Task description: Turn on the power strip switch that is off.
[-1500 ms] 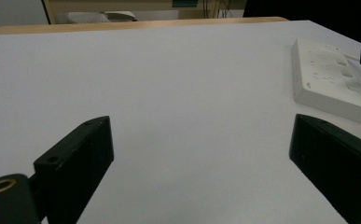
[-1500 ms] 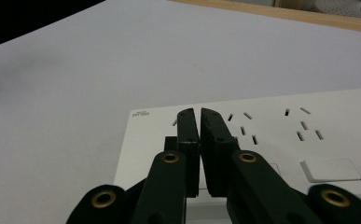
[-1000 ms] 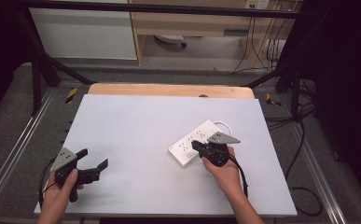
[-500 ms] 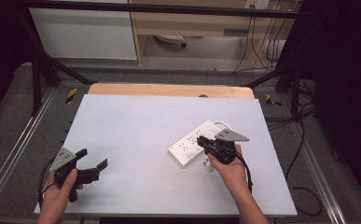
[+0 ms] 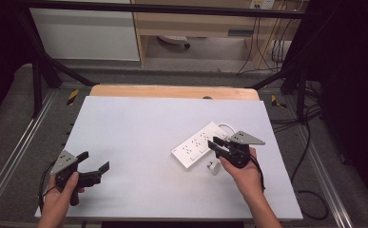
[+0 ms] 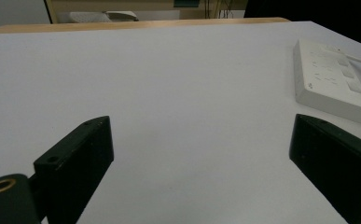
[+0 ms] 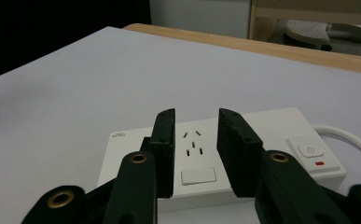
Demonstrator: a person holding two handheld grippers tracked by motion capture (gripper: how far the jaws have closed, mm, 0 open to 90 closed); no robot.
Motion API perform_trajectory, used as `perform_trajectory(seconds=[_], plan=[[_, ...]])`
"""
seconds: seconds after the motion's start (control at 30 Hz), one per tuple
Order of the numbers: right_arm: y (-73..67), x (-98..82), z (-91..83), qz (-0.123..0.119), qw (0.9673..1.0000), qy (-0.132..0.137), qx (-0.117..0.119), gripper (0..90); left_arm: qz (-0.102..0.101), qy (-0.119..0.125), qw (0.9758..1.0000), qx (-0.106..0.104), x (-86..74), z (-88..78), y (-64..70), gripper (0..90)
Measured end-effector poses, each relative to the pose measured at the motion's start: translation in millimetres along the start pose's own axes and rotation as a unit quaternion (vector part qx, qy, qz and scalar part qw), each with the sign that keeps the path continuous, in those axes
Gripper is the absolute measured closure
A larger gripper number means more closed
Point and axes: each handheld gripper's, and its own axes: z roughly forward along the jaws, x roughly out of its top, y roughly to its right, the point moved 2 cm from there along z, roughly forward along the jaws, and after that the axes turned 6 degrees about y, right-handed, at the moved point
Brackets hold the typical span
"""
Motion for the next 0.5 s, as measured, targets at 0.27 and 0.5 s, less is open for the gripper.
perform_trajectory(seconds=[0.27, 0.5], plan=[[8.3, 2.6, -9.1, 0.008, 0.9998, 0.015, -0.011, 48.6, 0.0, -0.001, 1.0, -0.001, -0.2, 0.2, 0.4, 6.2], [12.9, 5.5, -16.8, 0.012, 0.9996, 0.025, -0.007, 39.0, 0.0, -0.001, 1.0, -0.001, -0.3, 0.2, -0.2, 6.2]])
